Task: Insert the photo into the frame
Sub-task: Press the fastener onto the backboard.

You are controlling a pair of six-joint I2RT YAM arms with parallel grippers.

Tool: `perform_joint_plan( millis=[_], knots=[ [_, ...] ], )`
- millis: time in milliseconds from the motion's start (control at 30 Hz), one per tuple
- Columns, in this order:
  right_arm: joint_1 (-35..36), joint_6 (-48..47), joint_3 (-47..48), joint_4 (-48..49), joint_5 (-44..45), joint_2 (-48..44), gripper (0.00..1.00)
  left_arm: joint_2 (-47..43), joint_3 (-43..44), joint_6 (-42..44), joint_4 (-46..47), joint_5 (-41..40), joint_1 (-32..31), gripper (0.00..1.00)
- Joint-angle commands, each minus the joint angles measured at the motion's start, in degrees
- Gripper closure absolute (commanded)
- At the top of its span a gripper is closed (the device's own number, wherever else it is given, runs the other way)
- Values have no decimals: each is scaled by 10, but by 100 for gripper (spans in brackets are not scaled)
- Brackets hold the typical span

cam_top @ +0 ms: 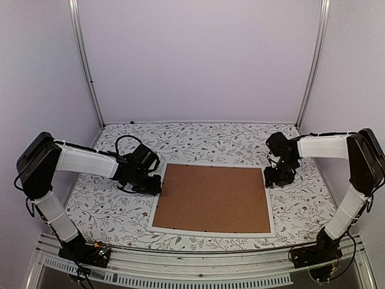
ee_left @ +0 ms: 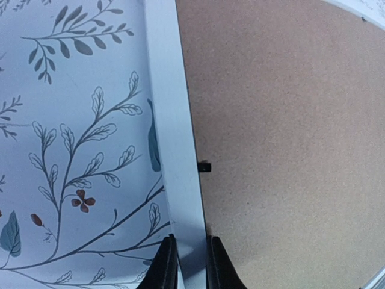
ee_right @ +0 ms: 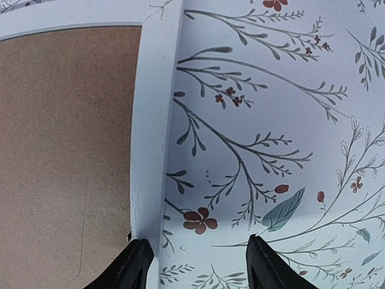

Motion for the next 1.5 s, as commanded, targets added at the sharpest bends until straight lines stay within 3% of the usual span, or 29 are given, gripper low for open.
perform_joint_plan(
  millis=[0,600,1233,1467],
  knots=[
    [-2,8,18,2,17,22,42,-7,-17,10,-33,3,0,96],
    [26,28,12,13,-24,35,47,-5,-17,4,-33,3,-7,95],
    [82,79,11,9,14,91,49,14,-15,-12,-25,-12,-28,95],
    [82,59,37,14,-9,42,46,3,0,-4,-41,-30,-26,90]
  ],
)
